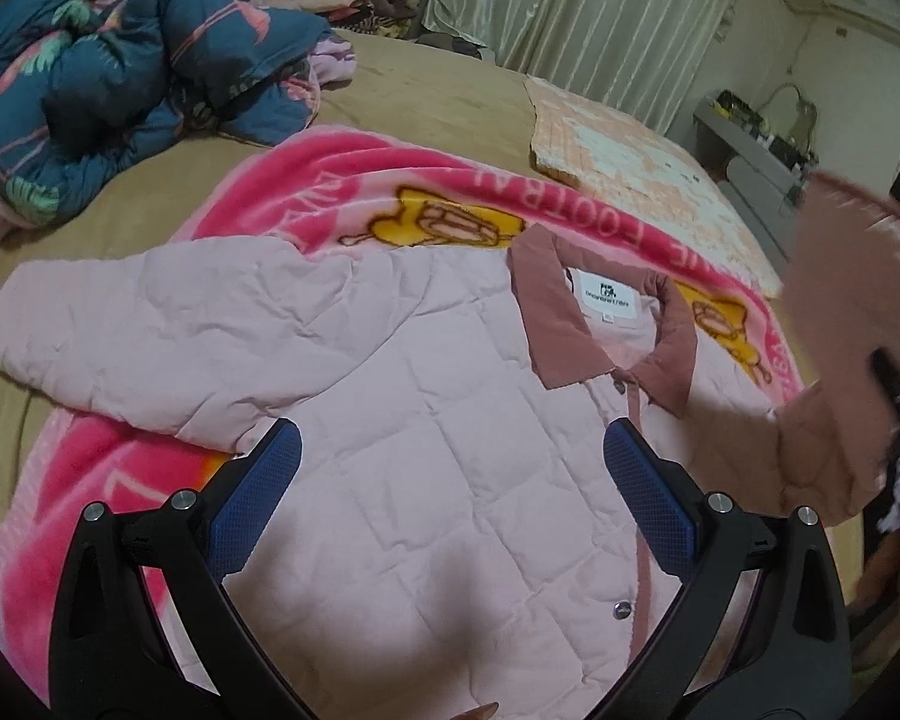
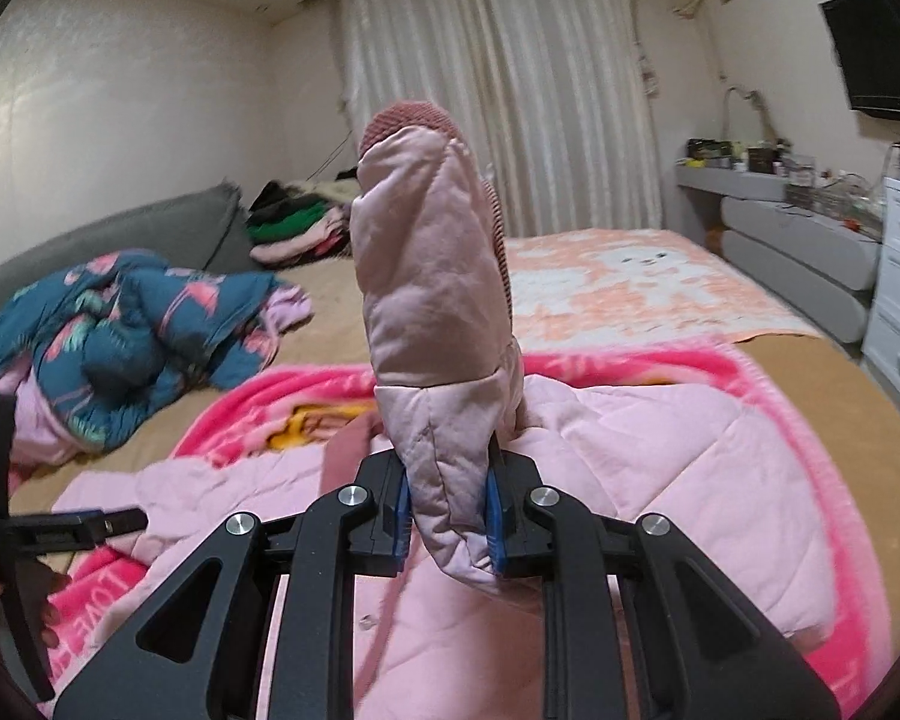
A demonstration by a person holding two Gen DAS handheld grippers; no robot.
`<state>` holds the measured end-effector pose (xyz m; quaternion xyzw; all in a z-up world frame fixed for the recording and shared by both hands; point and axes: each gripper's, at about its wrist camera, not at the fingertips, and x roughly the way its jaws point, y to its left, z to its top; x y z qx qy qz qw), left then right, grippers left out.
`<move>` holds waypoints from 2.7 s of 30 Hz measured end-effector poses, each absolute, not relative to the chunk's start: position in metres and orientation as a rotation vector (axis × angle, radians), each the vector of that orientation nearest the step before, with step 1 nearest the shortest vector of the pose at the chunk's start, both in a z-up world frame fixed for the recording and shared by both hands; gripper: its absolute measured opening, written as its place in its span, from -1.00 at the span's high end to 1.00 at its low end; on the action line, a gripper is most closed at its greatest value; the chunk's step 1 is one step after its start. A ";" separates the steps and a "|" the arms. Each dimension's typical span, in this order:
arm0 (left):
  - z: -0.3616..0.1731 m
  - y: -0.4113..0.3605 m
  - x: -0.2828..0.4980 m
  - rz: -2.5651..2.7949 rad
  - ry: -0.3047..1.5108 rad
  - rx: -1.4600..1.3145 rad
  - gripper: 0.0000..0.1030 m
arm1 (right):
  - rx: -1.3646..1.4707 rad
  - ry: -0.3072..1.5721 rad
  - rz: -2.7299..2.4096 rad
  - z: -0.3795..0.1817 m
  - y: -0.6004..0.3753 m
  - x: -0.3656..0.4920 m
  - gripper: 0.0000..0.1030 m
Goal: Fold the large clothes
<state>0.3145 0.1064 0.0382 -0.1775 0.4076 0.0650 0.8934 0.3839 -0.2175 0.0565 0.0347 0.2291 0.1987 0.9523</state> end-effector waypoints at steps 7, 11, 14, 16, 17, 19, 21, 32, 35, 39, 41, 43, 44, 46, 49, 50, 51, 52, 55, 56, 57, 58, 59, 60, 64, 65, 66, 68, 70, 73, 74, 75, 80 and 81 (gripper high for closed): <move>0.037 0.120 0.309 0.109 0.830 -0.457 -0.84 | 0.009 0.563 0.477 0.003 -0.155 0.385 0.65; 0.037 0.123 0.306 0.090 0.821 -0.494 -0.84 | -0.009 0.658 0.523 -0.031 -0.123 0.385 0.65; 0.035 0.121 0.304 0.091 0.815 -0.499 -0.84 | -0.036 0.694 0.546 -0.049 -0.107 0.380 0.63; 0.031 0.119 0.304 0.081 0.824 -0.505 -0.84 | -0.063 0.714 0.555 -0.058 -0.096 0.375 0.57; 0.029 0.119 0.305 0.077 0.828 -0.509 -0.84 | -0.072 0.725 0.558 -0.063 -0.091 0.373 0.53; 0.025 0.118 0.304 0.067 0.833 -0.526 -0.84 | -0.083 0.745 0.566 -0.068 -0.090 0.369 0.47; 0.023 0.118 0.303 0.061 0.830 -0.540 -0.84 | -0.072 0.778 0.592 -0.072 -0.091 0.367 0.11; -0.019 0.101 0.307 -0.025 0.931 -0.609 -0.84 | 0.086 0.815 0.566 -0.043 -0.179 0.325 -0.76; -0.041 0.088 0.314 -0.067 0.988 -0.661 -0.84 | 0.120 0.815 0.486 -0.040 -0.216 0.322 -0.76; -0.065 0.076 0.324 -0.067 1.040 -0.692 -0.83 | 0.152 0.790 0.383 -0.034 -0.265 0.316 -0.76; -0.075 0.074 0.330 -0.040 1.047 -0.706 -0.81 | 0.144 0.774 0.337 -0.031 -0.283 0.313 -0.76; -0.075 0.071 0.333 -0.043 1.019 -0.694 -0.75 | 0.139 0.764 0.304 -0.031 -0.295 0.309 -0.76; -0.074 0.070 0.334 -0.052 1.012 -0.692 -0.58 | 0.142 0.763 0.297 -0.031 -0.299 0.309 -0.76; -0.072 0.065 0.338 -0.047 1.006 -0.658 -0.43 | 0.155 0.765 0.275 -0.032 -0.310 0.309 -0.76; -0.065 0.059 0.338 -0.077 0.966 -0.602 0.11 | 0.160 0.767 0.254 -0.034 -0.317 0.310 -0.75; -0.061 0.057 0.338 -0.079 0.953 -0.582 0.28 | 0.162 0.767 0.252 -0.034 -0.317 0.310 -0.75; -0.056 0.053 0.337 -0.086 0.938 -0.556 0.49 | 0.160 0.766 0.251 -0.034 -0.317 0.311 -0.75; -0.051 0.050 0.337 -0.100 0.923 -0.542 0.59 | 0.157 0.764 0.249 -0.033 -0.317 0.312 -0.75; -0.026 0.044 0.338 -0.138 0.866 -0.474 0.77 | 0.144 0.751 0.244 -0.028 -0.315 0.313 -0.74; -0.014 0.044 0.339 -0.147 0.839 -0.447 0.77 | 0.142 0.742 0.247 -0.025 -0.314 0.314 -0.74; -0.004 0.044 0.340 -0.150 0.819 -0.433 0.78 | 0.140 0.737 0.247 -0.023 -0.313 0.315 -0.74; 0.010 0.046 0.341 -0.150 0.786 -0.415 0.78 | 0.139 0.728 0.249 -0.019 -0.312 0.317 -0.74; 0.022 0.047 0.344 -0.147 0.756 -0.396 0.85 | 0.142 0.719 0.252 -0.016 -0.313 0.319 -0.74; 0.032 0.050 0.344 -0.139 0.731 -0.373 0.85 | 0.152 0.705 0.257 -0.012 -0.312 0.322 -0.74; 0.040 0.067 0.348 -0.099 0.696 -0.319 0.85 | 0.140 0.698 0.270 -0.008 -0.303 0.336 -0.74; 0.034 0.070 0.349 -0.091 0.710 -0.317 0.84 | 0.126 0.709 0.270 -0.010 -0.300 0.341 -0.74; 0.024 0.073 0.349 -0.080 0.726 -0.315 0.84 | 0.116 0.726 0.267 -0.014 -0.296 0.347 -0.74; 0.001 0.079 0.349 -0.051 0.770 -0.302 0.84 | 0.117 0.756 0.273 -0.020 -0.290 0.356 -0.74; -0.024 0.083 0.348 -0.027 0.815 -0.303 0.84 | 0.110 0.779 0.277 -0.027 -0.283 0.364 -0.74; -0.045 0.087 0.345 -0.014 0.848 -0.318 0.82 | 0.088 0.795 0.275 -0.033 -0.274 0.371 -0.74; -0.051 0.087 0.344 -0.013 0.855 -0.315 0.81 | 0.083 0.800 0.276 -0.034 -0.272 0.373 -0.74; -0.054 0.088 0.343 -0.013 0.861 -0.310 0.79 | 0.071 0.805 0.277 -0.036 -0.268 0.377 -0.74; -0.063 0.094 0.341 -0.015 0.879 -0.327 0.69 | 0.031 0.843 0.264 -0.046 -0.258 0.392 -0.75; -0.064 0.095 0.341 -0.016 0.880 -0.324 0.67 | 0.030 0.870 0.253 -0.053 -0.258 0.397 -0.75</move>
